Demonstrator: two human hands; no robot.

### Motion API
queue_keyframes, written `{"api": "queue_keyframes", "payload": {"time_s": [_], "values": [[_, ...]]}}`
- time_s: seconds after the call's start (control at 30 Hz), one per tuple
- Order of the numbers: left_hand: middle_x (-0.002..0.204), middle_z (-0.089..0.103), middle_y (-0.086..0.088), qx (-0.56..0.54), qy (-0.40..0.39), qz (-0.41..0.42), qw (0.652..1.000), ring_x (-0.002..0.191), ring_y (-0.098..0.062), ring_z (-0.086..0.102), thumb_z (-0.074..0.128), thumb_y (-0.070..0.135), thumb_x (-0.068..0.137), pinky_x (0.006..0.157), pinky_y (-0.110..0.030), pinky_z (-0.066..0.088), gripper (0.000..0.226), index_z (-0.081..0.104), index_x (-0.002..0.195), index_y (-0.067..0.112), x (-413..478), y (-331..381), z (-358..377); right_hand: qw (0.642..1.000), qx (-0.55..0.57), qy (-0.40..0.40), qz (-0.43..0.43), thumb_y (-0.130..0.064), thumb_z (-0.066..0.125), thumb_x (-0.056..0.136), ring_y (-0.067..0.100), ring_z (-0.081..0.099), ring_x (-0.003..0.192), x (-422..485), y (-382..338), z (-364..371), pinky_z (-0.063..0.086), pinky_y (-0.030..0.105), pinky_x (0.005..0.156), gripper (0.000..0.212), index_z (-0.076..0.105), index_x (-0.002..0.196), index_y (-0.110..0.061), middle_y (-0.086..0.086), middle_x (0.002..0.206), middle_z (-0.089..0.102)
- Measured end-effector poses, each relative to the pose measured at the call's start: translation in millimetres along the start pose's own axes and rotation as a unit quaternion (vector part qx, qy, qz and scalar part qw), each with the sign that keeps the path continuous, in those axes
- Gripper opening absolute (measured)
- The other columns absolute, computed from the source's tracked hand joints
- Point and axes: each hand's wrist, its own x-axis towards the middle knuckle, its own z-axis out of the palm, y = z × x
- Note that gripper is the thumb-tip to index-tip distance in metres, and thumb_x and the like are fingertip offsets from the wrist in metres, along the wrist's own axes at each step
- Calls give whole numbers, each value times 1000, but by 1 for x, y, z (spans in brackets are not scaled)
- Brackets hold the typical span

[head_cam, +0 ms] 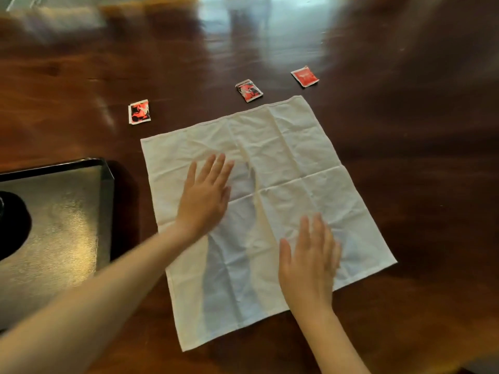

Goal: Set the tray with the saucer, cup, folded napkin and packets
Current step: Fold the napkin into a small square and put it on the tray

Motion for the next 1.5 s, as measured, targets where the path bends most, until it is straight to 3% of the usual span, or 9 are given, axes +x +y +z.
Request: {"api": "queue_keyframes", "payload": {"time_s": [0.1,0.17,0.27,0.5,0.7,0.97,1.1,1.37,1.5], "values": [[158,5,0,-75,-20,-149,986,144,-13,-4,20,35,99,117,-45,-3,53,8,148,22,-60,38,19,975,4,-77,-208,-35,27,98,19,-6,145,42,-30,28,-10,39,116,57,5,148,-19,1,158,-3],[158,-2,2,-27,-44,-171,984,145,-14,-7,13,45,95,118,-44,-5,57,1,147,24,-82,36,28,954,-28,-105,-279,-39,28,97,18,-4,146,59,-32,44,-7,41,117,57,11,148,-21,-2,158,1],[157,-2,2,8,-37,-193,980,146,-16,-3,9,53,90,118,-43,-4,66,4,149,23,-85,12,27,968,-36,-71,-237,-44,28,93,19,7,145,84,3,43,2,44,118,58,19,147,-23,0,157,15],[159,-6,2,-1,-51,-204,978,145,-13,-11,8,59,89,119,-41,-4,70,1,150,23,-85,-7,22,990,-84,-44,-99,-39,16,98,12,-6,144,121,106,3,-2,40,119,54,-1,147,-22,-2,158,0],[159,-3,4,-1,-48,-146,988,144,-9,-11,10,60,89,119,-40,-5,69,2,149,25,-59,-25,27,993,-98,-34,-62,-42,5,93,14,-6,145,100,118,0,-5,39,118,61,0,148,-17,0,158,-2],[157,-6,-2,-44,-91,-78,992,144,-17,-9,10,62,89,117,-34,-9,73,-1,147,19,-73,-13,2,995,-4,-69,-68,-43,22,96,12,-11,144,71,120,-8,-6,37,118,61,1,147,-17,1,158,-3],[157,16,-1,-69,-150,117,979,146,-19,11,33,58,90,117,-32,5,69,18,149,23,-155,17,-5,963,7,-142,-230,-41,40,92,8,1,145,19,134,-19,4,32,119,60,16,145,-24,-4,156,11],[134,55,-15,19,-93,224,970,126,-32,48,43,8,84,102,-47,39,46,53,129,6,-164,22,-10,910,-163,-225,-308,-53,45,88,13,-19,141,10,134,-42,-9,27,114,79,-6,144,-29,-7,152,-17],[126,61,-17,35,-115,212,970,118,-33,57,85,2,60,94,-46,45,63,63,119,4,-164,20,-15,904,-216,-228,-290,-36,45,91,28,-15,140,0,115,-43,-2,39,115,77,-6,144,-15,8,151,-17]]}}
